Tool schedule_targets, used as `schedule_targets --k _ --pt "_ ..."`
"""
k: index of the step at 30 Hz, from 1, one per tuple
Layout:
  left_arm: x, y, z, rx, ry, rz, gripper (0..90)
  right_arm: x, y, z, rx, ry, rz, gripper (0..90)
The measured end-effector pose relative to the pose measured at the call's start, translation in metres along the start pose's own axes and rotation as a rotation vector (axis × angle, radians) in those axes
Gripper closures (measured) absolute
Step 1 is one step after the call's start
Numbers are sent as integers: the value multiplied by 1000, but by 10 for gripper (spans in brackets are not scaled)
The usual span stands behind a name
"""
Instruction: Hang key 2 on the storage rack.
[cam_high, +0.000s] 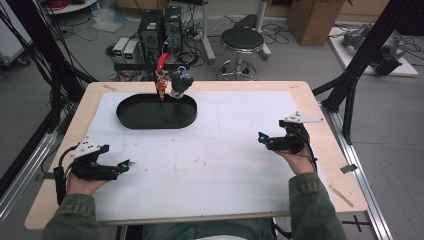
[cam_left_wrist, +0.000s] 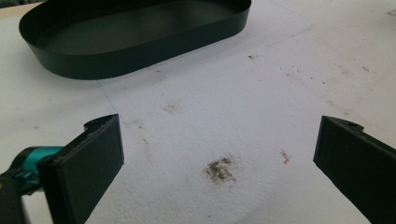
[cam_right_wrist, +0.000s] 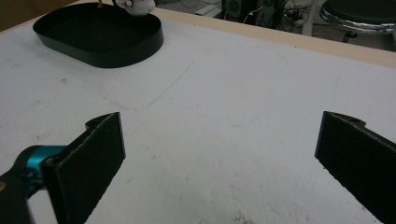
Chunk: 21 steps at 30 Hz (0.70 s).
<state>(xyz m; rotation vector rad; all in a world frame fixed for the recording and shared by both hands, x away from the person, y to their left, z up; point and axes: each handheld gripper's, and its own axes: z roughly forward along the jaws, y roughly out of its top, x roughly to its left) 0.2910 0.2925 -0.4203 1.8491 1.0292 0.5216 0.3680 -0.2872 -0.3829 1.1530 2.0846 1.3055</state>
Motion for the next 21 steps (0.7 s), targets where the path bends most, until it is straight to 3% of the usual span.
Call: schedule_targets --k 6,12,15,21 --pt "0 -1 1 5 -2 -3 21 0 -21 -5 -17 -20 2 5" --pt "-1 -1 2 15 -3 -1 20 2 -33 -18 -92 -43 -16 5" --pt "-4 -1 5 28 -16 13 21 4 -37 -22 -105 -46 -35 6" --pt "-3 -1 4 16 -21 13 20 2 -39 -24 -119 -48 -14 5"
